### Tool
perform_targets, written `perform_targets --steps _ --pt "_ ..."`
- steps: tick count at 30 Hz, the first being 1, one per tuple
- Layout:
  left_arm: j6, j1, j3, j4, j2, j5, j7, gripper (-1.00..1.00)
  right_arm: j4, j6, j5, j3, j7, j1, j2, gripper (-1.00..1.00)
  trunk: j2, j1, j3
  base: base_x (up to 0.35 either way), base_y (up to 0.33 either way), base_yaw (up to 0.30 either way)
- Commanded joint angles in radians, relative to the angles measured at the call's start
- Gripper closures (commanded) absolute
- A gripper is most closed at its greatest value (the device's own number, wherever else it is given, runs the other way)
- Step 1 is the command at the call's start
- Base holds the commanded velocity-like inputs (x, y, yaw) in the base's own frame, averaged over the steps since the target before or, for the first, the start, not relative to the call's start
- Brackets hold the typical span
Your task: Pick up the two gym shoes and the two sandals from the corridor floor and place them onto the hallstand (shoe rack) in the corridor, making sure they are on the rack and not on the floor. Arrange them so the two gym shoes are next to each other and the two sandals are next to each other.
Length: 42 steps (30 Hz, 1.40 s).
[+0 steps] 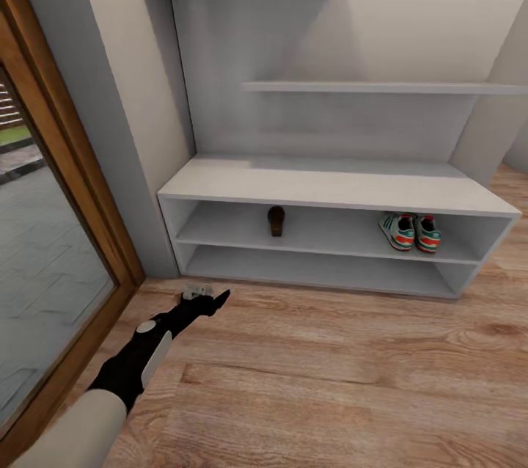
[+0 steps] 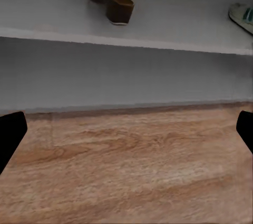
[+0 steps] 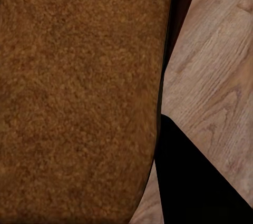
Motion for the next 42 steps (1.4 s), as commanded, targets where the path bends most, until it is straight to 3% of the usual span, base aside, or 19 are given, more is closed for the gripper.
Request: perform_targets --steps 1,6,7,8,9,11,13,15,16,18,19,20,25,31,42 --pt "-0.04 0.002 -0.003 0.021 0.002 0.007 -0.085 -1.0 -0.001 0.004 -0.014 0.001 -0.009 -0.001 0.001 1.0 0.0 0.0 -0.001 0.0 0.0 0.0" --pt "-0.149 0.007 -0.001 0.069 0.007 0.006 -0.494 -1.0 0.0 0.003 -0.014 0.013 -0.007 -0.001 0.006 1.0 0.0 0.0 -0.001 0.0 0.0 0.0" --pt "-0.172 0.007 -0.002 0.072 0.006 0.005 -0.566 -1.0 0.001 0.002 -0.015 0.038 -0.004 -0.001 0.009 1.0 0.0 0.0 -0.001 0.0 0.0 0.0" --pt "-0.184 0.008 -0.002 0.074 0.006 0.004 -0.605 -1.0 0.001 0.002 -0.018 0.086 -0.002 -0.001 0.023 1.0 0.0 0.0 -0.001 0.0 0.0 0.0" --pt "-0.187 0.008 -0.002 0.074 0.006 0.004 -0.613 -1.0 0.002 0.001 -0.019 0.111 -0.002 -0.001 0.034 1.0 0.0 0.0 -0.001 0.0 0.0 0.0" --pt "-0.193 0.008 -0.002 0.076 0.006 0.003 -0.633 -1.0 0.002 0.001 -0.022 0.247 -0.001 -0.001 0.096 1.0 0.0 0.0 -0.001 0.0 0.0 0.0" --pt "-0.195 0.008 -0.002 0.077 0.006 0.002 -0.643 -1.0 0.004 0.001 -0.023 0.451 -0.002 -0.001 0.185 1.0 0.0 0.0 -0.001 0.0 0.0 0.0" --pt "-0.196 0.008 -0.002 0.077 0.007 0.001 -0.647 -1.0 0.005 0.0 -0.024 0.612 -0.002 -0.001 0.247 1.0 0.0 0.0 -0.001 0.0 0.0 0.0" --pt "-0.196 0.008 -0.002 0.077 0.006 0.001 -0.648 -1.0 0.006 0.0 -0.024 0.669 -0.003 -0.001 0.269 1.0 0.0 0.0 -0.001 0.0 0.0 0.0" --pt "-0.197 0.008 -0.002 0.077 0.007 0.0 -0.649 -1.0 0.006 -0.001 -0.025 0.734 -0.003 -0.001 0.312 1.0 0.0 0.0 -0.001 0.0 0.0 0.0" --pt "-0.197 0.008 -0.002 0.077 0.007 -0.001 -0.65 -1.0 0.006 -0.001 -0.025 0.751 -0.003 -0.001 0.339 1.0 0.0 0.0 -0.001 0.0 0.0 0.0" --pt "-0.197 0.008 -0.002 0.077 0.007 -0.001 -0.659 -1.0 0.007 0.001 -0.025 0.766 -0.003 -0.001 0.385 1.0 0.0 0.0 -0.001 0.0 0.0 0.0" --pt "-0.197 0.008 -0.003 0.077 0.006 -0.001 -0.698 -1.0 0.013 0.005 -0.02 0.781 -0.005 -0.001 0.466 1.0 0.0 0.0 -0.001 0.0 0.0 0.0" --pt "-0.197 0.008 -0.004 0.077 0.006 -0.002 -0.707 -1.0 0.08 0.009 -0.018 0.785 -0.01 -0.013 0.492 1.0 0.0 0.0 -0.001 0.0 0.0 0.0" --pt "-0.195 0.008 -0.007 0.076 0.0 -0.002 -0.705 -1.0 0.106 -0.005 -0.014 0.787 -0.009 -0.016 0.493 1.0 0.0 0.0 -0.001 0.0 0.0 0.0"
